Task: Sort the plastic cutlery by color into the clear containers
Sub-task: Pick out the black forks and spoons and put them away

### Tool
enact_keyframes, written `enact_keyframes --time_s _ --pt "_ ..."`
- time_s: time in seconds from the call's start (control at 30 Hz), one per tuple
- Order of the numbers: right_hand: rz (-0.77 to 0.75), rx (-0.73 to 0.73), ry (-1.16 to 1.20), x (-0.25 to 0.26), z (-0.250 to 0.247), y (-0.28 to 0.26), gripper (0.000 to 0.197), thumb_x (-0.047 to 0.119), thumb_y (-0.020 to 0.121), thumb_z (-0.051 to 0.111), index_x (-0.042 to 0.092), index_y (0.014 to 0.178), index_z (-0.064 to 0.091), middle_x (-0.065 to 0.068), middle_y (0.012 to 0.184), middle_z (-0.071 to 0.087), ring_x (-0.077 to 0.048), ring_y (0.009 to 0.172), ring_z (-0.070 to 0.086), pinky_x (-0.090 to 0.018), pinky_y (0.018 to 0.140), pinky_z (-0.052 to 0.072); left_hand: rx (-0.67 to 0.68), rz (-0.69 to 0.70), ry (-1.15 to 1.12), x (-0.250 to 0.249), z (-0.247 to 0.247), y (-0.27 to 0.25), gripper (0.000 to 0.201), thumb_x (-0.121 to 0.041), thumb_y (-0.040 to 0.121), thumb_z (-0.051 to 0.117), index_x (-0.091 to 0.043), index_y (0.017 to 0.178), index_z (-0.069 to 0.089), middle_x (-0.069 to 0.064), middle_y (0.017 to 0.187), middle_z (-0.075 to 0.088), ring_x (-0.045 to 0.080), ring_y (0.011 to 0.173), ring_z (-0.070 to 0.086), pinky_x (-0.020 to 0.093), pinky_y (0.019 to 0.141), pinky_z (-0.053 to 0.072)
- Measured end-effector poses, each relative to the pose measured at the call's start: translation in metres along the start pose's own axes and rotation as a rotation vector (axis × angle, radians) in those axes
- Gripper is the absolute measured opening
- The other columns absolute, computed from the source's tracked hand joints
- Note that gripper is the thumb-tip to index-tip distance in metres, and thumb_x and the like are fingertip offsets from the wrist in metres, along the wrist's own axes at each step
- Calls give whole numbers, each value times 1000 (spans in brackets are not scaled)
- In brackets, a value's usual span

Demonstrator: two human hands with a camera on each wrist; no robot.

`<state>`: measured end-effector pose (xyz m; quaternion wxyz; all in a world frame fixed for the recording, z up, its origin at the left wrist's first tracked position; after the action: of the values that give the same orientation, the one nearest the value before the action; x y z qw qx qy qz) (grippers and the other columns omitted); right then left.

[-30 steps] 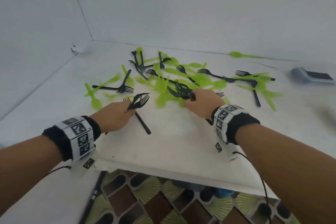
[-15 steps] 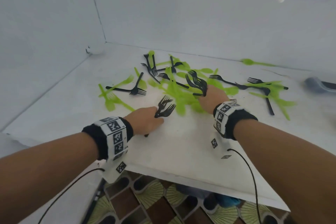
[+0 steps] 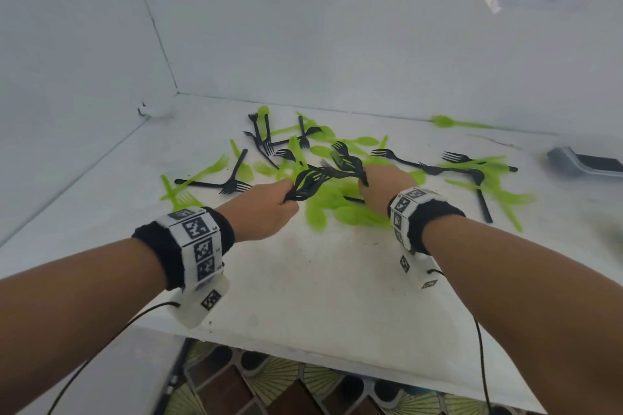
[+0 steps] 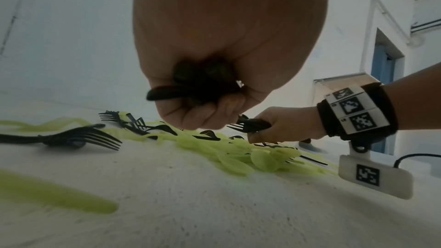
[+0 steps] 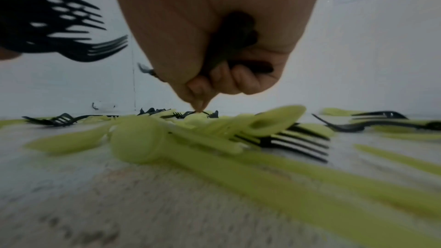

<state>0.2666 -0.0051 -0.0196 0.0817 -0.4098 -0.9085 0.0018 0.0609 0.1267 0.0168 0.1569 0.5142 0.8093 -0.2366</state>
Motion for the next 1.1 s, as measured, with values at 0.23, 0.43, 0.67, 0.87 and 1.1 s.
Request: enact_keyframes --time_s 0.23,0.43,0.67,0.87,1.1 --pt "-87 139 -31 3 9 -8 18 34 98 54 18 99 62 -2 86 62 -24 77 62 -28 62 44 -39 -57 -136 4 -2 21 19 -27 103 47 -12 91 48 -1 77 52 19 67 47 33 61 37" --pt "-66 10 2 3 -1 -13 16 33 102 46 19 102 53 -5 96 64 -29 82 59 -32 66 43 -7 -46 -138 13 9 24 21 -28 101 48 -8 103 53 -1 80 55 20 72 50 36 68 41" --pt "86 -250 657 -7 -48 -28 9 28 95 49 23 101 54 4 71 75 -4 56 61 -25 51 43 22 -27 -352 -1 14 38 12 -23 101 48 -14 92 47 4 75 50 21 64 44 37 64 39" --pt "221 -191 1065 -40 -57 -45 22 35 97 56 16 88 63 -4 80 78 -2 32 39 -27 51 33 55 39 -274 -41 25 68 17 -24 101 48 -7 101 52 3 73 45 21 61 39 34 59 32" --pt "364 -144 709 -129 -39 -78 35 28 97 64 11 125 52 -5 104 66 -20 81 59 -30 69 44 56 150 -175 -101 44 103 18 -21 99 51 -5 92 55 3 71 48 21 62 43 32 60 33"
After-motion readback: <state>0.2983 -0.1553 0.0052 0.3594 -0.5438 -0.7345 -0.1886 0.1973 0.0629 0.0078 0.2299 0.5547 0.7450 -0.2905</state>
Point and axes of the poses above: each hand's wrist, its own y-axis towards the middle knuckle, its own z-axis out of the palm, x = y × z, the point moved 4 cm from there along y, towards the middle knuckle
